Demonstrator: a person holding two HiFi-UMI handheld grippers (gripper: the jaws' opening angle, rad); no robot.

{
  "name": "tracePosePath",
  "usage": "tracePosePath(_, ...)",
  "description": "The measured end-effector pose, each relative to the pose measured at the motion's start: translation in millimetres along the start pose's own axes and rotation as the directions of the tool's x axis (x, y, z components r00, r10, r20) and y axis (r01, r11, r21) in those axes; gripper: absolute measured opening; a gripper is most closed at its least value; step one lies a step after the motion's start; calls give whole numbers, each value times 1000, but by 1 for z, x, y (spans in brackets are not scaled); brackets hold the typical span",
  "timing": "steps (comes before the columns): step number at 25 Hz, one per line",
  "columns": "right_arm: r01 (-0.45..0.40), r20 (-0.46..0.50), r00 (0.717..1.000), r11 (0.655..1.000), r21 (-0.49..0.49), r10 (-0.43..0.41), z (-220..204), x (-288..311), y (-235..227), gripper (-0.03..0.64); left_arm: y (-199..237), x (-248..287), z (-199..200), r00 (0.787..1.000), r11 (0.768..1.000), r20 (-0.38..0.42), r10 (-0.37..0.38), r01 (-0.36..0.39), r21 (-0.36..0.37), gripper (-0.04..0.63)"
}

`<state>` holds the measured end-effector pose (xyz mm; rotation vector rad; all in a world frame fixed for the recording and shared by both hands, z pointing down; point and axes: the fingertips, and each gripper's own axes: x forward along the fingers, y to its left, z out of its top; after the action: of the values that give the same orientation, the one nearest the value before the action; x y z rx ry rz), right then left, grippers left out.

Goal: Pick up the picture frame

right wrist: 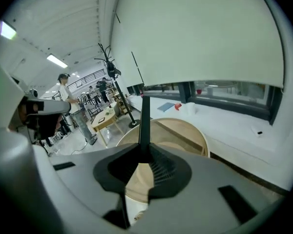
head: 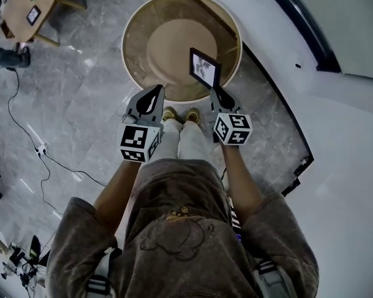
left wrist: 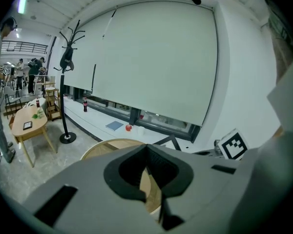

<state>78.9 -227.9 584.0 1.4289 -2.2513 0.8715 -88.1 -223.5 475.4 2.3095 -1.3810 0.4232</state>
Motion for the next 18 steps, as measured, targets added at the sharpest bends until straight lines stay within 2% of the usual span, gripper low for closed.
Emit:
tracePosePath(8, -17, 143, 989, 995, -96, 31, 96, -69, 35, 80, -13, -41, 71, 996, 1000, 85, -7, 6, 15, 18)
tracePosePath(13, -29, 225, 973, 990, -136, 60, 138, -110, 49, 79, -31, -56, 105, 990, 999, 139, -26, 19, 47, 18)
tracePosePath(18, -37, 293, 952, 986, -160, 84, 174, -144, 65, 80, -37, -70, 130, 982, 1000, 188, -25, 21, 23, 18)
